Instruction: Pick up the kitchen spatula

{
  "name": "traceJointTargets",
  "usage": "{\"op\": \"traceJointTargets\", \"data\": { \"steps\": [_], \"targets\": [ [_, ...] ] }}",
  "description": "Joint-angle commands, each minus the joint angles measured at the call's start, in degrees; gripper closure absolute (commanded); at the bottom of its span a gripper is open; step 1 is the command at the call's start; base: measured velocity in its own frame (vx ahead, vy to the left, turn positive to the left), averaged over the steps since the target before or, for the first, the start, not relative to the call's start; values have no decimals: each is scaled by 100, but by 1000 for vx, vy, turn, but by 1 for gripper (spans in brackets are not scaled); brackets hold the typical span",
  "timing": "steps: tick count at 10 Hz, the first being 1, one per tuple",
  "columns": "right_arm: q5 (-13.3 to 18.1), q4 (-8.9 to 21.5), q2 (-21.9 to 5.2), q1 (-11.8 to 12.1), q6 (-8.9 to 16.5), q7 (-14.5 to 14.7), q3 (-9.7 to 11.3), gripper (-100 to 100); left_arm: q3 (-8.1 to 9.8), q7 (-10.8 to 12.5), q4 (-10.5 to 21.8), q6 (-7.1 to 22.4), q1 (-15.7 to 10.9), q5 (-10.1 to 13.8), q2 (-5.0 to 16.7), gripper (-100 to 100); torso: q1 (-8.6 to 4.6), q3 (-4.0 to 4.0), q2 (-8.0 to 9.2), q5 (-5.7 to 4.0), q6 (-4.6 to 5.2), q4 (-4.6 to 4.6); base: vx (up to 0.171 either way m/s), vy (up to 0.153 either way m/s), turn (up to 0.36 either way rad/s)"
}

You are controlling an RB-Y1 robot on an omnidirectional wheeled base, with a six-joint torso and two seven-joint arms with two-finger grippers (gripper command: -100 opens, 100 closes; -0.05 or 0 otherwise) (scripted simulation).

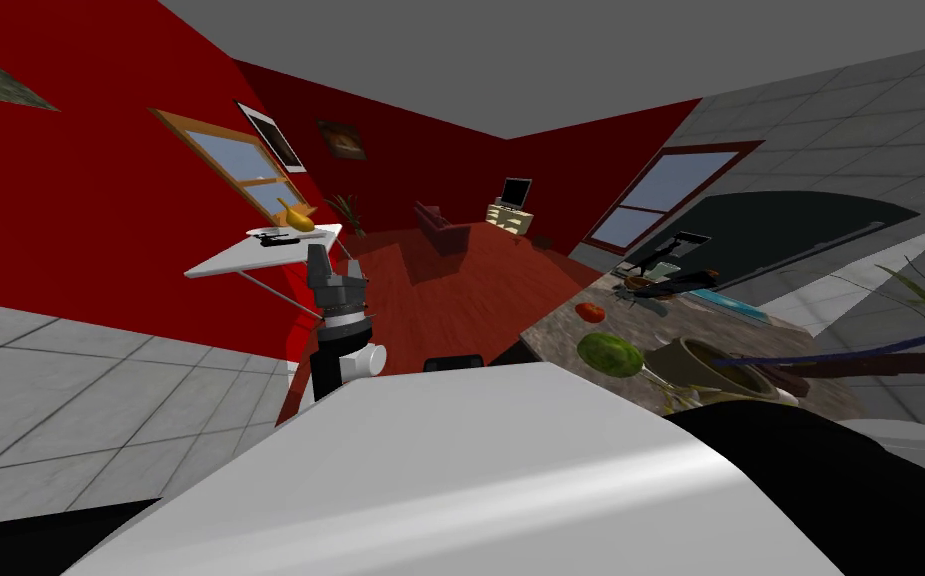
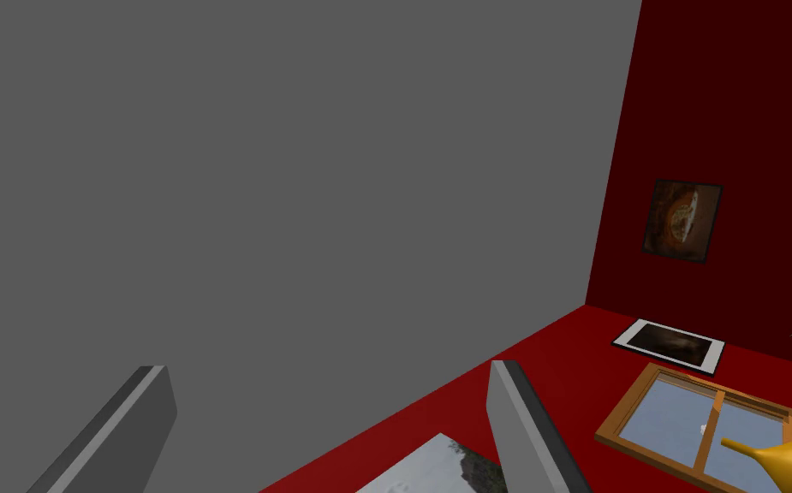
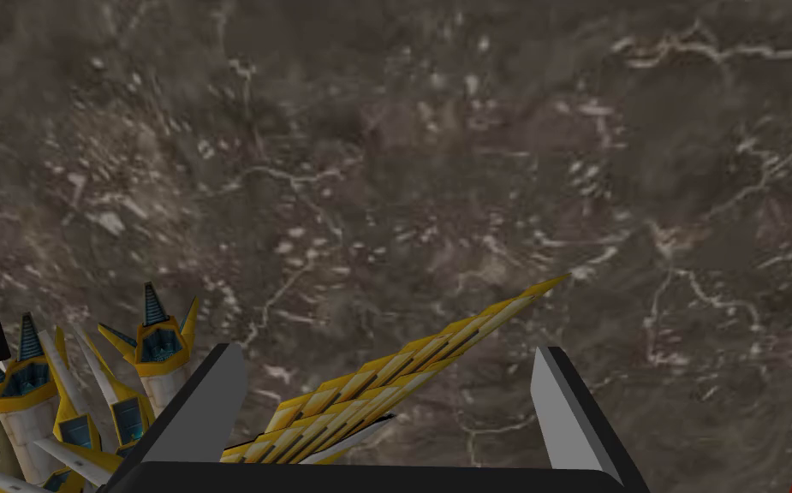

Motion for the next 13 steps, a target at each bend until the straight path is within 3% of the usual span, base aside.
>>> {"op": "traceJointTargets", "data": {
  "steps": [1, 2, 3, 4, 5, 6, 10, 11, 12, 13],
  "targets": [
    [41, 124, 128, -180, -81, 12, 49, -100, 0, 0, 0, 0, 0, 0, 0, 0, 0, 0, 0, 0, 0, 0, 38, -109, 29],
    [60, 129, 111, -159, -70, 0, 59, -100, 0, 0, 0, 0, 0, 0, -1, 0, -14, 4, 3, -14, -15, 6, 9, -33, -7],
    [69, 147, 128, -174, -95, 4, 69, 0, -1, 0, 0, 0, 0, 0, -1, 0, -16, 7, 7, -16, -21, 8, 0, 0, 0],
    [66, 219, 256, -203, 75, 31, 47, -100, -1, 0, 0, 0, 0, 0, -1, 0, -12, 8, 9, -15, -22, 9, -40, 56, 1],
    [68, 182, 189, -192, -23, 11, 58, -100, -2, 0, 0, 0, -1, 0, -2, 0, 6, 15, 22, -13, -21, 11, -25, 37, -8],
    [68, 187, 198, -194, 2, 13, 56, 100, -1, 0, 0, 0, -1, 0, -2, 0, 4, 15, 21, -10, -22, 12, 0, 0, 0],
    [72, 206, 183, -190, 34, 9, 56, 100, -1, 0, 0, 0, 0, 0, -1, 0, -20, 12, 14, -28, -23, 13, 0, 0, 0],
    [74, 204, 185, -188, 30, 9, 59, 0, -1, 0, 0, 0, 0, 0, -1, 0, -21, 13, 14, -26, -24, 14, 0, 0, 0],
    [74, 204, 185, -188, 29, 9, 59, 100, -1, 0, 0, 0, 0, 0, -1, 0, -21, 14, 15, -26, -24, 14, 0, 0, 0],
    [74, 203, 187, -187, 28, 9, 60, 0, -1, 0, 0, 0, 0, 0, -1, 0, -20, 14, 15, -24, -24, 15, 0, 0, 0]
  ]
}}
